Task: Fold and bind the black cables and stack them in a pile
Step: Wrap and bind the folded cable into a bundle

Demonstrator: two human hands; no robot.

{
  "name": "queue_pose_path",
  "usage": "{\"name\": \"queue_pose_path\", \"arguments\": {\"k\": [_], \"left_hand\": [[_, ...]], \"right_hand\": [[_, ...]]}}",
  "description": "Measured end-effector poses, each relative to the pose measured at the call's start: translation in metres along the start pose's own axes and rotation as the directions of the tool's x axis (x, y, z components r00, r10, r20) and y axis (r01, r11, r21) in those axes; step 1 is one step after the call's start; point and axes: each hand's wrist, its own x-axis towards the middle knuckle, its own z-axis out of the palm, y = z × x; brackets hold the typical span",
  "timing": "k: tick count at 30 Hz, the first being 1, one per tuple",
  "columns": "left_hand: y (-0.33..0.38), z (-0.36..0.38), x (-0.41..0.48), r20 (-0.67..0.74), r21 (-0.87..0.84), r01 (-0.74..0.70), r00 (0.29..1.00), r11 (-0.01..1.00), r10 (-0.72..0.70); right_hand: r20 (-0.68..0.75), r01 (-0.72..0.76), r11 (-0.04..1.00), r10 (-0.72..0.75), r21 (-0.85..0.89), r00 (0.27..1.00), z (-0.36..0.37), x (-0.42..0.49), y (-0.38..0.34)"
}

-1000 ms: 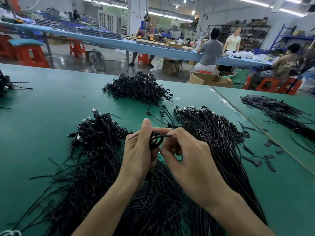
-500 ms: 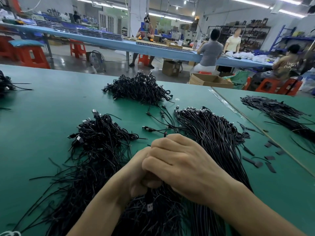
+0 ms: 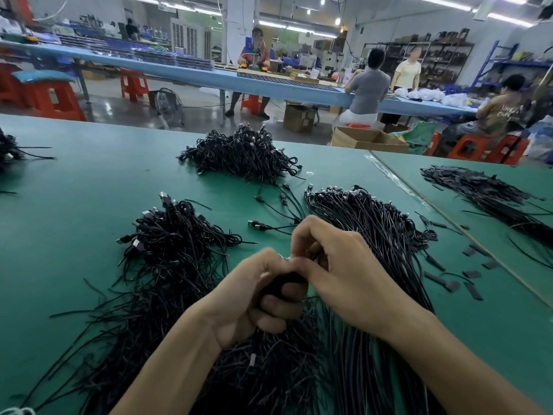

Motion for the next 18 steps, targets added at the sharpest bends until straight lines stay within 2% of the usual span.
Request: {"name": "queue_pose_path", "arguments": {"k": [3,7,13,18], "left_hand": [[-0.004,0.0,0.002,-0.052,0.196,-0.015,0.998,0.981,0.026],[-0.01,0.001,0.002,-0.093,0.261,-0.015,0.995,0.965,0.04],[-0.013,0.003,0.005,-0.059,0.307,-0.005,0.998,0.952,0.024],[-0.012,0.002,0.005,-0.082,0.243,-0.016,0.996,0.97,0.037]], "right_hand": [[0.064,0.06,0.996,-0.056,-0.072,0.996,-0.004,-0.002,-0.001],[0.202,0.205,0.931,-0.147,-0.303,0.968,-0.008,-0.008,-0.011],[0.258,0.107,0.937,-0.019,-0.331,0.966,-0.011,-0.008,-0.015],[0.187,0.087,0.927,-0.018,-0.365,0.982,-0.009,-0.01,-0.014]]}}
